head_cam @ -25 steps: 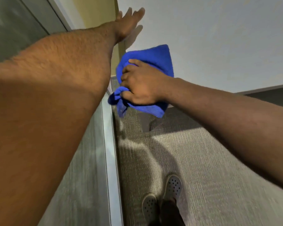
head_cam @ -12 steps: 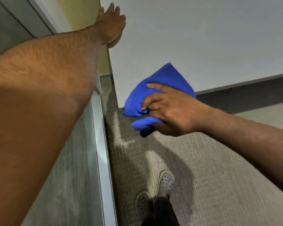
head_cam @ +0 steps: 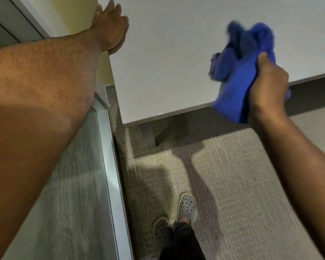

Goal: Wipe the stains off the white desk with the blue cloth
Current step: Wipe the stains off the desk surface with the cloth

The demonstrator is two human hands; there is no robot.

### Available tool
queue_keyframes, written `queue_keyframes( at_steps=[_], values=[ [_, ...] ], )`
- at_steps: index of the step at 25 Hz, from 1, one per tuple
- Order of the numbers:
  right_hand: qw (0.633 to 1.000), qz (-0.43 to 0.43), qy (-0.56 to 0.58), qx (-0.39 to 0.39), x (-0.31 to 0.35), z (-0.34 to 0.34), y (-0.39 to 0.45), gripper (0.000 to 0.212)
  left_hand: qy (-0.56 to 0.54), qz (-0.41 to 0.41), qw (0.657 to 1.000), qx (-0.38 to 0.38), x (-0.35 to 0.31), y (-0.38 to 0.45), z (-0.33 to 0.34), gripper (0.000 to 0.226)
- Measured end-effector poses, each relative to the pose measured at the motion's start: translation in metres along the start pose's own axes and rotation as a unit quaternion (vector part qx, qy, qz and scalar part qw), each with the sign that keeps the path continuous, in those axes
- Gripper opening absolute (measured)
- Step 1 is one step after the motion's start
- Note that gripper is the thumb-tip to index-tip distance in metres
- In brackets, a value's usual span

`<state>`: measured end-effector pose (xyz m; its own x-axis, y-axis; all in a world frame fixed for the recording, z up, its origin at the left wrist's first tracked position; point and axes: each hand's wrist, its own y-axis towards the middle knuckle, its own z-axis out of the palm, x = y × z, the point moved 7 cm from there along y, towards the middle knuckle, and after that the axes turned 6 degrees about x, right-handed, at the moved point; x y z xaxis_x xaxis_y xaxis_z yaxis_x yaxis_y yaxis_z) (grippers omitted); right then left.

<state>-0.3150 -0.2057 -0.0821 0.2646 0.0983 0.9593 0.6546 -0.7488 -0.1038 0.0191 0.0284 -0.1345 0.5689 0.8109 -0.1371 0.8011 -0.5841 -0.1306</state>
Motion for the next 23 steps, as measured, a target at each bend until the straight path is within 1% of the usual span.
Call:
queue_keyframes(
  at_steps=[1,2,3,4,5,6,7,8,9,10,11,12,13,14,15,16,17,19,21,23],
  values=[
    [0.999,0.041,0.023,-0.028,0.000,0.011,0.000,0.033,-0.006,0.000,1.000,0.002,0.003,0.000,-0.001,0.025],
    [0.998,0.061,-0.025,-0.016,0.003,0.029,-0.003,0.040,-0.001,0.010,1.000,-0.010,0.004,0.000,-0.003,0.026],
    [0.989,0.045,-0.140,0.017,0.008,0.049,-0.005,0.047,0.025,0.032,0.999,-0.024,0.005,0.003,-0.002,0.026],
    [0.960,0.004,-0.272,0.068,0.012,0.072,-0.011,0.052,0.044,0.048,0.997,-0.038,0.003,0.003,-0.003,0.027],
    [0.908,-0.050,-0.397,0.122,0.013,0.096,-0.018,0.055,0.056,0.054,0.997,-0.029,0.004,0.007,0.000,0.031],
    [0.853,-0.107,-0.482,0.169,0.016,0.119,-0.028,0.057,0.052,0.041,0.998,-0.022,0.008,0.007,0.002,0.038],
    [0.808,-0.160,-0.526,0.213,0.017,0.138,-0.036,0.058,0.041,0.026,0.999,0.000,0.010,0.006,0.006,0.046],
    [0.775,-0.206,-0.537,0.262,0.017,0.155,-0.043,0.059,0.049,0.016,0.999,-0.010,0.011,0.003,0.004,0.051],
    [0.753,-0.242,-0.530,0.306,0.016,0.168,-0.048,0.060,0.051,0.014,0.999,-0.013,0.013,0.003,0.005,0.052],
    [0.738,-0.265,-0.520,0.339,0.015,0.175,-0.048,0.061,0.042,0.008,0.999,-0.017,0.013,0.004,0.005,0.051],
    [0.737,-0.268,-0.507,0.358,0.014,0.178,-0.043,0.062,0.028,0.007,0.999,-0.017,0.011,0.002,0.004,0.052],
    [0.754,-0.249,-0.492,0.358,0.014,0.175,-0.032,0.064,0.019,0.006,1.000,-0.007,0.007,0.000,0.001,0.055],
    [0.781,-0.215,-0.480,0.336,0.015,0.170,-0.016,0.066,-0.009,-0.008,1.000,-0.002,0.008,-0.003,-0.001,0.056],
    [0.809,-0.175,-0.475,0.298,0.015,0.162,-0.001,0.068,-0.018,-0.014,1.000,-0.003,0.008,-0.004,0.000,0.054],
    [0.830,-0.140,-0.477,0.253,0.015,0.157,0.012,0.071,-0.036,-0.010,0.999,-0.017,0.007,-0.005,0.000,0.050],
    [0.840,-0.115,-0.486,0.213,0.016,0.155,0.022,0.072,-0.050,0.000,0.999,-0.021,0.004,-0.009,0.000,0.047],
    [0.845,-0.099,-0.494,0.179,0.018,0.156,0.028,0.073,-0.057,0.008,0.998,-0.034,0.002,-0.015,-0.003,0.047],
    [0.851,-0.074,-0.503,0.131,0.023,0.161,0.037,0.074,-0.095,-0.047,0.993,-0.053,0.002,-0.028,-0.009,0.056],
    [0.855,-0.049,-0.505,0.101,0.026,0.162,0.048,0.075,-0.113,-0.099,0.988,-0.030,0.000,-0.033,-0.008,0.064],
    [0.854,-0.045,-0.511,0.089,0.025,0.162,0.053,0.076,-0.110,-0.104,0.988,-0.026,-0.005,-0.039,-0.006,0.067]
  ],
)
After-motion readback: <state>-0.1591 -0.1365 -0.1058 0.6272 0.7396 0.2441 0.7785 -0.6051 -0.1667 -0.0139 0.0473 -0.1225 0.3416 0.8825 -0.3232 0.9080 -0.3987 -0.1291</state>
